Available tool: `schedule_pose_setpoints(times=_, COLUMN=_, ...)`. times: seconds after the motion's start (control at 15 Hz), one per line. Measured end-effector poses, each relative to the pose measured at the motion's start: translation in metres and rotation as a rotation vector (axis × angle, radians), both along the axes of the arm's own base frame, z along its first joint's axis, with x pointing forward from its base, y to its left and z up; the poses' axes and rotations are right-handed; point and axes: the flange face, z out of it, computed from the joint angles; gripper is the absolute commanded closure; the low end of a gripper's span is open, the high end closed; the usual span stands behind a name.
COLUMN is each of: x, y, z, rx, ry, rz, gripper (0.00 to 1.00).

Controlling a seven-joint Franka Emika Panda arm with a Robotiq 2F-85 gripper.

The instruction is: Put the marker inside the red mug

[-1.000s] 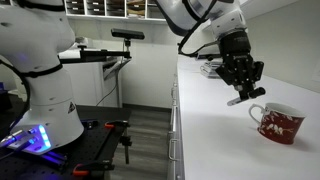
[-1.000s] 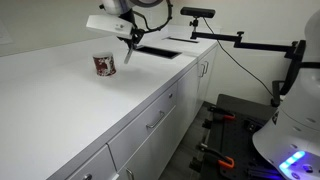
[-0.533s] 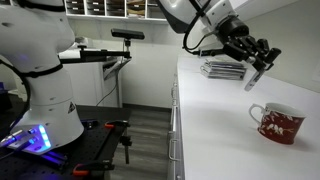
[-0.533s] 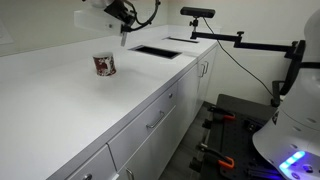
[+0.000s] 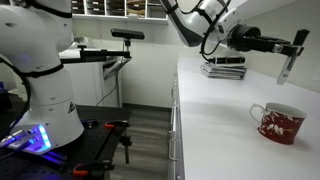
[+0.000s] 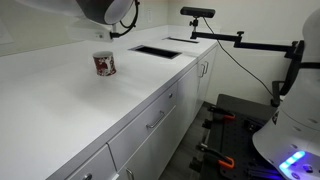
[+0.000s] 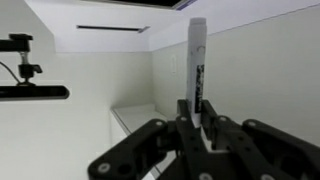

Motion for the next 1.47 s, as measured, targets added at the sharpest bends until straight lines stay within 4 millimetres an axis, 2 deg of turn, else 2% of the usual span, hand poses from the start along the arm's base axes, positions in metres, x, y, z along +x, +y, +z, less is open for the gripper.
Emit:
schedule_pose_setpoints(times=0.33, x=0.041, y=0.007, z=-0.027, rx=-0.052, ry=0.029, rz=0.041, gripper=0.95)
schedule_pose_setpoints(times=0.67, x=0.064, y=0.012, z=-0.042, rx=-0.06, ry=0.079, rz=0.069, gripper=0.95)
schedule_pose_setpoints(times=1.27, x=0.076, y=0.015, z=-0.041, rx=-0.061, ry=0.172, rz=0.107, gripper=0.95)
schedule_pose_setpoints(times=1.33, x=0.075, y=0.018, z=-0.046, rx=-0.055, ry=0.181, rz=0.107, gripper=0.95)
schedule_pose_setpoints(times=1.47, x=0.071, y=0.029, z=-0.074, rx=-0.033, ry=0.213, rz=0.11, gripper=0.92)
